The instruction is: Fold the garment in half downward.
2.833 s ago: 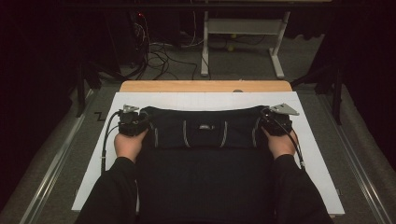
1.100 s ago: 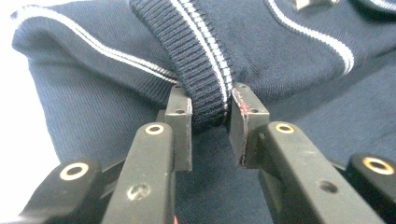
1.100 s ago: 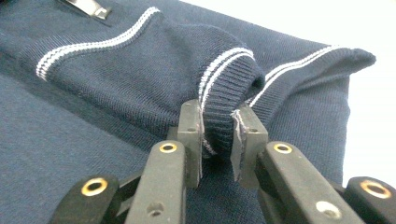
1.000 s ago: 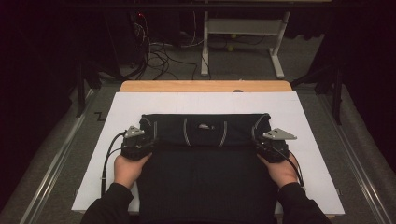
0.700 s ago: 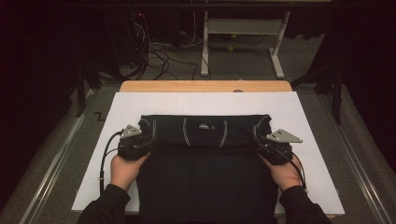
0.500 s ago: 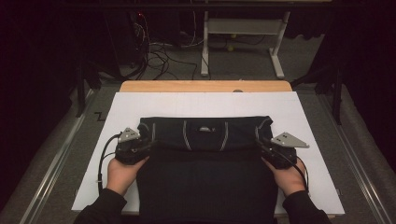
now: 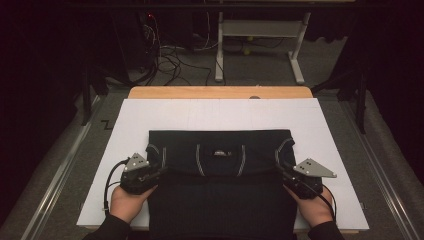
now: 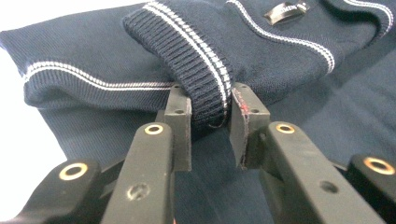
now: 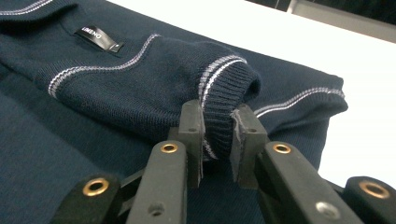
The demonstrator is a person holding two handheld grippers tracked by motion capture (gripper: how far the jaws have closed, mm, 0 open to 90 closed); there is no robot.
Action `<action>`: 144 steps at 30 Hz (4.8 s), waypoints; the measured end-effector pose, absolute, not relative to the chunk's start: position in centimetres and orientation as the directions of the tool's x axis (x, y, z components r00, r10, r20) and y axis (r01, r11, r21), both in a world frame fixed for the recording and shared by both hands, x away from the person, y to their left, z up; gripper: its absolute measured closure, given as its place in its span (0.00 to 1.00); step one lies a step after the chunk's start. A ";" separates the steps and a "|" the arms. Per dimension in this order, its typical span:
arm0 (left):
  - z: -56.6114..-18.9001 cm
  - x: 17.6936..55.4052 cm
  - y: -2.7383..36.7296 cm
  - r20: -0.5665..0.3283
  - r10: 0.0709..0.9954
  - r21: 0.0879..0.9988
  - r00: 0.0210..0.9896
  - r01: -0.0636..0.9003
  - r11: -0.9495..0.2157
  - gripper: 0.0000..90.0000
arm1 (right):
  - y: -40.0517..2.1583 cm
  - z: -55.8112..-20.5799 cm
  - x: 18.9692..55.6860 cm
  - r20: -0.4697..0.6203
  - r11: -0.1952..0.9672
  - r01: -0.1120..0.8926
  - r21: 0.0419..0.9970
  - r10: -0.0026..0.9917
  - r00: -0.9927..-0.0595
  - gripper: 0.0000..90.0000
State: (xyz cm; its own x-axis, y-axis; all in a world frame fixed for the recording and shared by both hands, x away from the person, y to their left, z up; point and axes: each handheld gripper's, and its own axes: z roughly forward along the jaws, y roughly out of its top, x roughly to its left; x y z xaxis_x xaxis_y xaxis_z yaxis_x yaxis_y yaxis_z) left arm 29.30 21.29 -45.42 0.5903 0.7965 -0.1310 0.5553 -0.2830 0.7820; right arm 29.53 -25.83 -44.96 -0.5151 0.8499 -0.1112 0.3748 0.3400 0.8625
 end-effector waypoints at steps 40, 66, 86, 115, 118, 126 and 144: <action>-46.6 26.3 23.1 -0.200 0.799 0.795 0.568 0.571 -0.207 0.36 | -28.0 -46.3 25.4 -0.025 0.288 0.428 0.857 0.851 -0.524 0.47; -43.9 33.5 17.4 -0.243 0.747 0.776 0.619 0.586 -0.233 0.01 | -22.3 -44.4 32.7 0.005 0.315 0.445 0.839 0.812 -0.584 0.06; -46.3 36.9 11.8 -0.220 0.779 0.594 0.587 0.714 -0.370 0.45 | -17.4 -45.5 35.5 0.012 0.402 0.563 0.722 0.807 -0.591 0.61; -45.4 32.5 13.6 -0.227 0.738 0.765 0.635 0.585 -0.268 0.82 | -19.0 -45.3 31.6 -0.042 0.358 0.385 0.851 0.777 -0.628 0.90; -45.2 31.8 13.8 -0.213 0.731 0.774 0.649 0.569 -0.279 0.82 | -19.0 -45.3 31.0 -0.046 0.360 0.373 0.855 0.769 -0.638 0.90; -45.5 29.9 14.6 -0.205 0.709 0.783 0.675 0.548 -0.295 0.82 | -19.1 -45.0 29.3 -0.071 0.377 0.331 0.865 0.745 -0.663 0.90; -43.8 25.7 14.6 -0.189 0.653 0.834 0.733 0.471 -0.287 0.82 | -20.5 -43.5 25.3 -0.081 0.354 0.261 0.898 0.718 -0.692 0.91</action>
